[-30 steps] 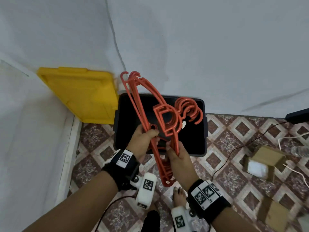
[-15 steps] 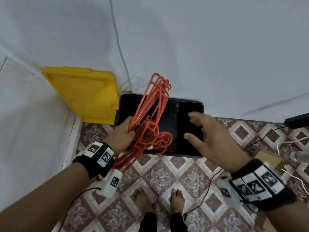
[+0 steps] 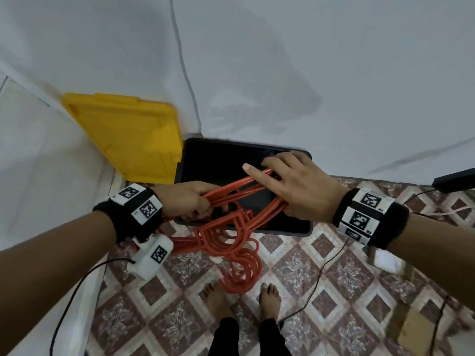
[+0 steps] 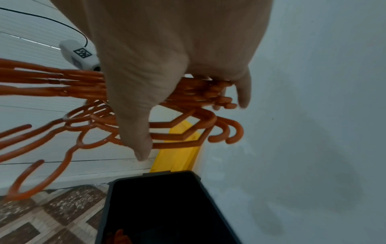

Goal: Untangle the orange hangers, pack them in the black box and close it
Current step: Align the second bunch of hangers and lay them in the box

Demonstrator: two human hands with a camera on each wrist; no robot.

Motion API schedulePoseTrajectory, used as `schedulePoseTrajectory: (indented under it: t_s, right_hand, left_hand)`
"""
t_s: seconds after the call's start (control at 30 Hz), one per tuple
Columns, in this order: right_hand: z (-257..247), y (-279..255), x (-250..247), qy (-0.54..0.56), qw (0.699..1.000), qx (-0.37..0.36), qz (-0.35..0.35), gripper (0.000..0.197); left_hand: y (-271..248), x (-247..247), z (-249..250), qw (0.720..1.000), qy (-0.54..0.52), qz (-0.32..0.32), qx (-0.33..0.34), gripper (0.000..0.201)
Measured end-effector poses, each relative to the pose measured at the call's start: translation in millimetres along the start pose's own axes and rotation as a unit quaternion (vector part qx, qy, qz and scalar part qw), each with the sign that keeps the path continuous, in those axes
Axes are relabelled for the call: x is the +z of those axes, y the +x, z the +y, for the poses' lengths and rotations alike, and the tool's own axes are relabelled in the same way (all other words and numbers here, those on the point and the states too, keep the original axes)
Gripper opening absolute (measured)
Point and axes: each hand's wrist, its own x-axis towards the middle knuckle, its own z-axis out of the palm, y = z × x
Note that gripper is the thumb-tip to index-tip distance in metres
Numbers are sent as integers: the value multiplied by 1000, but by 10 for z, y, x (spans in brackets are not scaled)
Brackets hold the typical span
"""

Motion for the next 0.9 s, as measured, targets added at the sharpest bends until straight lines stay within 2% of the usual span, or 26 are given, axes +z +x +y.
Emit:
schedulePoseTrajectory:
  t_s: [0.1, 0.33, 0.43, 0.5, 0.57, 0.63, 0.7, 0.77, 0.83, 0.87, 0.9]
  right_hand:
    - [10, -26, 81, 34, 999, -4, -8, 104]
    - [99, -124, 18, 70, 997, 0, -17, 101]
    - [148, -152, -3, 88, 996, -1, -24, 93]
    - [175, -189, -14, 97, 995, 9, -32, 98]
    - [205, -247, -25, 157, 985, 41, -56, 118]
    - [251, -304, -115, 291, 948, 93, -94, 131]
    - [347, -332, -241, 381, 904, 123, -150, 123]
    - [451, -370, -292, 470, 855, 123, -181, 89]
    - [529, -430, -241, 576, 793, 141, -142, 50]
    - [560, -464, -181, 628, 753, 166, -109, 40]
    - [586, -503, -107, 683, 701, 191, -74, 40]
  left_hand:
    - [9, -14, -7, 1000, 5, -14, -5, 42]
    - [7, -10, 131, 998, 42, -35, 18, 37]
    - [13, 1, 212, 997, 75, -17, 4, 34]
    - [35, 21, 303, 987, 161, 16, 4, 26]
    - [32, 54, 380, 962, 266, 55, 21, 21]
    - [-5, 81, 438, 946, 313, 75, 47, 23]
    - [-34, 86, 458, 944, 316, 72, 61, 26]
    - [-50, 83, 459, 951, 292, 71, 65, 28]
    - [-49, 66, 423, 963, 246, 78, 76, 30]
    - [-45, 52, 396, 969, 218, 82, 85, 31]
    - [-42, 39, 379, 974, 191, 87, 91, 33]
